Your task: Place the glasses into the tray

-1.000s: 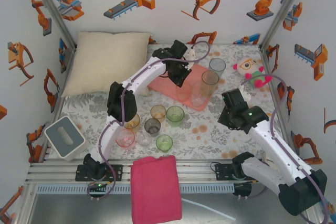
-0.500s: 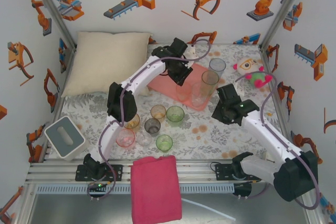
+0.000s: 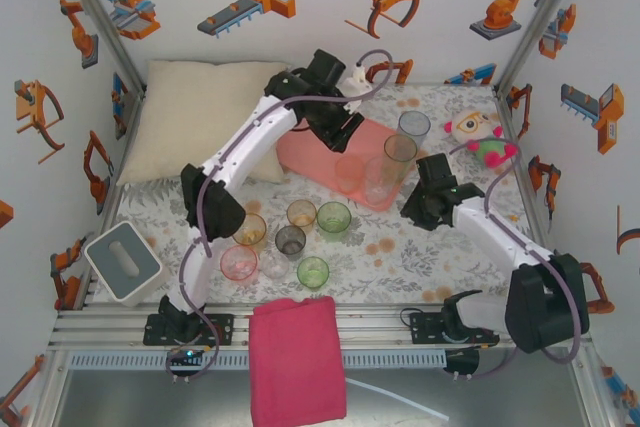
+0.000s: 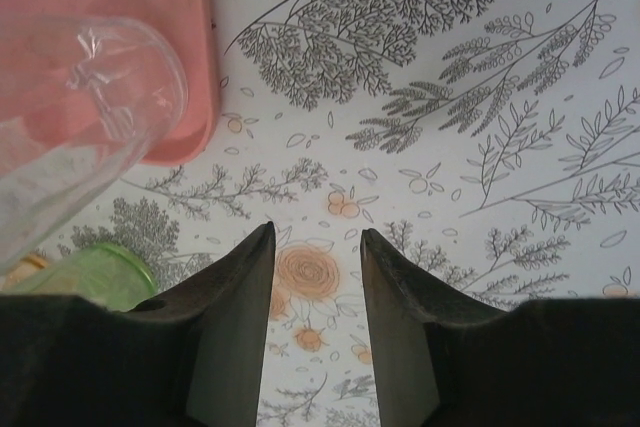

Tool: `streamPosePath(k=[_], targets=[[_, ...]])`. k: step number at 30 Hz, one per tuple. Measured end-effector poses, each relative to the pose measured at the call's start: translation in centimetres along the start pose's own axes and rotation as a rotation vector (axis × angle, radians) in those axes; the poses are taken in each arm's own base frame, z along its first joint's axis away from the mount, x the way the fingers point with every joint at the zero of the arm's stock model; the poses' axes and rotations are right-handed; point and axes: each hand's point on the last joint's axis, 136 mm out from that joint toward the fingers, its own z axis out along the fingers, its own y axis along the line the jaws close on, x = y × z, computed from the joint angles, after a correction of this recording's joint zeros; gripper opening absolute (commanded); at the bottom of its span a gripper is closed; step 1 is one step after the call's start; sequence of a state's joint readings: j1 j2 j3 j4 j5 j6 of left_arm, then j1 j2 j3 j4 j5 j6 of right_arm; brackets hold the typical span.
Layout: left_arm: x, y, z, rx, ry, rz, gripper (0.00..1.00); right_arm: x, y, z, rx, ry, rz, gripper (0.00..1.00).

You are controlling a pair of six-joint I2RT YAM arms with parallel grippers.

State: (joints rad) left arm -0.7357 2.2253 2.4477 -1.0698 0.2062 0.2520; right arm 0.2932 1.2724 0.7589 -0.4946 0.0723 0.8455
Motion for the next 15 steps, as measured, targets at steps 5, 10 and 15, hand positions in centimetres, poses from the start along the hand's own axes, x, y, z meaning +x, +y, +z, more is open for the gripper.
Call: streamPosePath(k=[5, 10, 15], targets=[[-0.6, 0.4, -6.2, 0.005, -0.069, -0.024, 0.66, -0.5, 0.2, 1.8, 0.004, 0.007, 0.0, 0.4], [-0.1, 1.8, -9.7, -0.005, -0.098, -0.062, 0.68, -1.1, 1.0, 2.8, 0.002, 0.011, -0.021, 0.42], [0.9, 2.3, -11.0, -0.006, -0.089, -0.09, 0.74, -1.5, 1.7, 3.3, -0.02, -0.001, -0.024, 0.42]])
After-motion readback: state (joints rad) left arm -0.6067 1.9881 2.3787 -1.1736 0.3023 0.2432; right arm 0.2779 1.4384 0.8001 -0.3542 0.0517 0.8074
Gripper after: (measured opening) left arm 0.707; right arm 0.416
